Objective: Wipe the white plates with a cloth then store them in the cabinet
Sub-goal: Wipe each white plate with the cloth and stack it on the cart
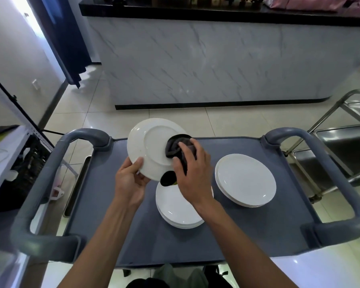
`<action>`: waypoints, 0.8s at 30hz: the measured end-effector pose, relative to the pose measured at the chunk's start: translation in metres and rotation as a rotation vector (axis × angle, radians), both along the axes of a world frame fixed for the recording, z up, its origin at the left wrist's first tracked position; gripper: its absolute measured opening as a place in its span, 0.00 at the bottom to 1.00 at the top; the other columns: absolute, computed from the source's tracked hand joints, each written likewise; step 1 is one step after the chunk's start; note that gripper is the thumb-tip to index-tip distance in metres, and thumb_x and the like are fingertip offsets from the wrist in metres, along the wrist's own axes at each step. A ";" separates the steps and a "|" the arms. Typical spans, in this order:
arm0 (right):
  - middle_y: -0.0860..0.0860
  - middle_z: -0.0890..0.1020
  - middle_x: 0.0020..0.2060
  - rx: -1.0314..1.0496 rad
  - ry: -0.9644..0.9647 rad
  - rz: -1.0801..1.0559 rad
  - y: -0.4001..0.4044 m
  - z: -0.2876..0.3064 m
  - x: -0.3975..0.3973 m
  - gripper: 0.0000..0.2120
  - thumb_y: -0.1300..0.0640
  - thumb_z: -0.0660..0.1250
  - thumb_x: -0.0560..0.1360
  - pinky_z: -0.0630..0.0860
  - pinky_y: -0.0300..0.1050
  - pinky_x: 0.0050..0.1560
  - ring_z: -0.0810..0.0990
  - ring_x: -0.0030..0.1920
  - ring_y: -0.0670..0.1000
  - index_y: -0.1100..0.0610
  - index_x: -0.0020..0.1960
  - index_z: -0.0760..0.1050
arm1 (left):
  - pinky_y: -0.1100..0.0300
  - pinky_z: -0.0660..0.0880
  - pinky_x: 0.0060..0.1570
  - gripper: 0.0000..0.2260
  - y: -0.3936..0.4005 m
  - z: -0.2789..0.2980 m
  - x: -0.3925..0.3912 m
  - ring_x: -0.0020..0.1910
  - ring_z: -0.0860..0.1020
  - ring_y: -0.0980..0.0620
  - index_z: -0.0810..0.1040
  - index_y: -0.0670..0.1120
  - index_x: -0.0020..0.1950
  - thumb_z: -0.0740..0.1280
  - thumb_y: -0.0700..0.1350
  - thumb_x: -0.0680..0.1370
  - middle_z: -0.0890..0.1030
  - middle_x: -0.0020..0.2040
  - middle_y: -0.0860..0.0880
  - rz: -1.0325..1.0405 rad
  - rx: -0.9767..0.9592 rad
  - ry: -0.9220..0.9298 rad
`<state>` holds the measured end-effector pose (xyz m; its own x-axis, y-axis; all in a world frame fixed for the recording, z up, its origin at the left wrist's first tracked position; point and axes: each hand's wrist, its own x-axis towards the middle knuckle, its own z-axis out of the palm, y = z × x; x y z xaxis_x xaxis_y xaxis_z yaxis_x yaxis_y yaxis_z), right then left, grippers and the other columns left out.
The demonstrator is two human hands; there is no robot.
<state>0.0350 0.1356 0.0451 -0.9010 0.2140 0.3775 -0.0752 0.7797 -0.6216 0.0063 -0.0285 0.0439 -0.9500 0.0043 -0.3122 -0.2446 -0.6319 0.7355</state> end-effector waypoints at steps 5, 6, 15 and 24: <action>0.49 0.56 0.78 0.114 -0.071 0.203 0.002 -0.009 0.010 0.36 0.36 0.66 0.72 0.62 0.59 0.72 0.58 0.74 0.56 0.47 0.76 0.63 | 0.52 0.83 0.46 0.12 -0.008 -0.004 0.000 0.51 0.83 0.47 0.82 0.46 0.59 0.63 0.36 0.80 0.84 0.56 0.44 0.027 -0.044 -0.025; 0.48 0.54 0.79 0.130 -0.093 0.249 0.004 -0.012 0.011 0.39 0.35 0.67 0.70 0.61 0.59 0.73 0.56 0.76 0.55 0.46 0.77 0.61 | 0.53 0.82 0.46 0.12 -0.009 -0.004 0.000 0.50 0.82 0.47 0.82 0.46 0.59 0.64 0.36 0.80 0.84 0.55 0.44 0.032 -0.052 -0.025; 0.52 0.61 0.77 0.285 -0.029 0.444 0.017 -0.028 0.005 0.37 0.48 0.76 0.70 0.68 0.64 0.66 0.62 0.73 0.60 0.49 0.76 0.67 | 0.53 0.80 0.48 0.12 -0.015 -0.005 0.001 0.50 0.80 0.47 0.82 0.46 0.59 0.64 0.36 0.80 0.83 0.54 0.44 0.037 -0.094 -0.041; 0.51 0.71 0.70 0.273 0.042 0.432 0.014 -0.032 0.011 0.19 0.53 0.72 0.75 0.74 0.61 0.57 0.68 0.67 0.58 0.50 0.65 0.76 | 0.54 0.82 0.41 0.11 -0.015 -0.008 -0.003 0.44 0.84 0.48 0.83 0.45 0.57 0.65 0.36 0.79 0.85 0.49 0.45 0.007 -0.165 -0.006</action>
